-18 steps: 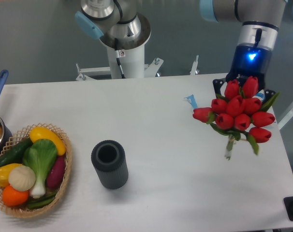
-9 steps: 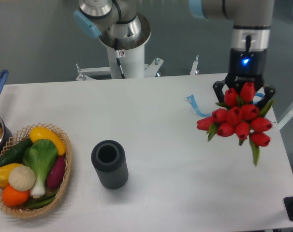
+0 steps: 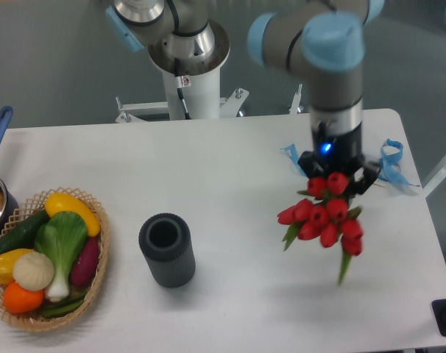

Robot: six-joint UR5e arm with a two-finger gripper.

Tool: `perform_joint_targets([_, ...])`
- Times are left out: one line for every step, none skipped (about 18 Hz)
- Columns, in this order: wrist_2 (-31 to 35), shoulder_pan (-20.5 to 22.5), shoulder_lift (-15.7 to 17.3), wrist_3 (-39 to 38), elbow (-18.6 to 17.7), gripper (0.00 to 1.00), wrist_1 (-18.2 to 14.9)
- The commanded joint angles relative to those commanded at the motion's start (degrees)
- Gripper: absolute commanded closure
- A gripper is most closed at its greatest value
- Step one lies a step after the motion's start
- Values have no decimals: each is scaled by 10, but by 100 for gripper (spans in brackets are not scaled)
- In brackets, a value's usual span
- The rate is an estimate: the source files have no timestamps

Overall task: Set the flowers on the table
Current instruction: 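Swing the held tulips toward the black vase and lower them onto the table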

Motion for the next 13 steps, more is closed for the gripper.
perform_joint_targets([4,-4,-14,1,0,67,2])
perform_joint_targets([11,-6,-24,2,1,67,2])
perform_joint_targets([18,-14,-32,2,1,67,3])
perform_joint_targets([29,-19,-40,2,3,67,4])
perform_joint_targets([38,-20,-49,2,5,67,4])
perform_joint_targets([43,-25,-58,2,6,67,4])
perform_joint_targets([42,-29,-69,2,9,67,4])
perform_joint_targets([42,-30,-82,2,11,67,4])
perform_joint_targets([42,-33,-93,1,12,67,6])
perform_joint_targets([42,-37,-102,1,16,67,6])
perform_joint_targets([42,-40,-105,1,17,67,5])
perform_joint_targets([41,-40,-107,0,17,67,5])
perform_joint_targets([40,-40,-110,-1,17,67,5])
